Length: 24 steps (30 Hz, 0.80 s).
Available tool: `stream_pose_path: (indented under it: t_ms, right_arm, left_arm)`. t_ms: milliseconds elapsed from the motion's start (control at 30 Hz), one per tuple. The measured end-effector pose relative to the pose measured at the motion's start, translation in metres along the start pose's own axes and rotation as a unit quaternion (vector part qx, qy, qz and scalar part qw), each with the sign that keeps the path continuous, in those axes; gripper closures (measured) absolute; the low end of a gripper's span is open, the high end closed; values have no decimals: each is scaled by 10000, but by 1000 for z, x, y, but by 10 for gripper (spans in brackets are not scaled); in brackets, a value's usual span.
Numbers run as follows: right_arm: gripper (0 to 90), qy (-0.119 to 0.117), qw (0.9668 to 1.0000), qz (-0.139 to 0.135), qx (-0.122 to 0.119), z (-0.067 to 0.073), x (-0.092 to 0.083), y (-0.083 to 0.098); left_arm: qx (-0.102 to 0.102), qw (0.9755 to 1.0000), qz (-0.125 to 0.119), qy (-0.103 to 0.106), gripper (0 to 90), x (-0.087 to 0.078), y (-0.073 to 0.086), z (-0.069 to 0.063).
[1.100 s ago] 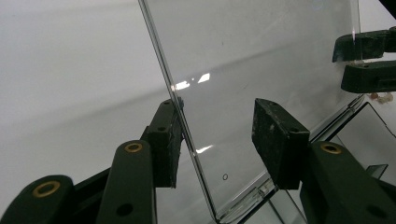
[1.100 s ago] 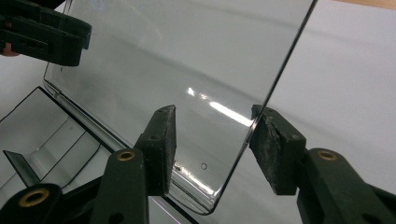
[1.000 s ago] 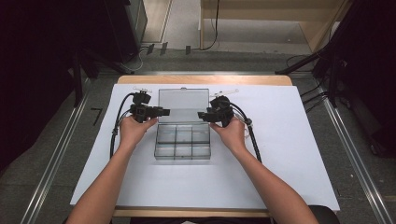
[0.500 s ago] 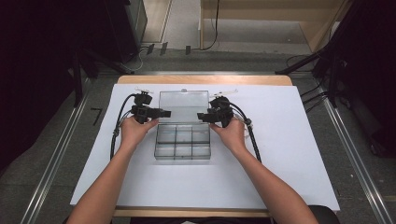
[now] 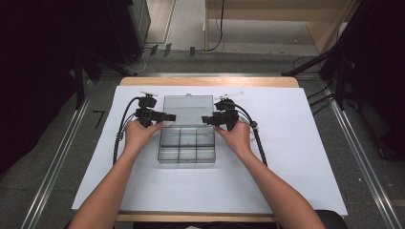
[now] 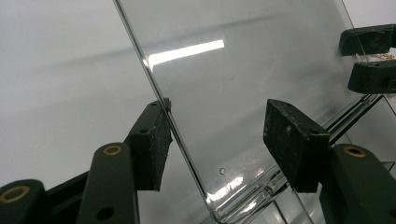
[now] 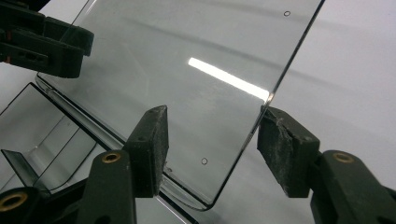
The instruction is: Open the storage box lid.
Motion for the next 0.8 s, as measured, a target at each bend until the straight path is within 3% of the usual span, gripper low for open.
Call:
stream_pose_path:
  t_ms: [800]
  right_arm:
    - [412,-135,9991,192,342,-1,3,4]
  left_arm:
    - [-130,9998,134,62,364,5,4,0]
Point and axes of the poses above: each handheld gripper's, and its own axes: x roughly forward along the jaws, y roughly out of its underside, z roughly to its left, the point moved 10 cm from there along x, roughly forward along the jaws, and after that the axes turned 3 degrees about x, right-handed, at the moved point
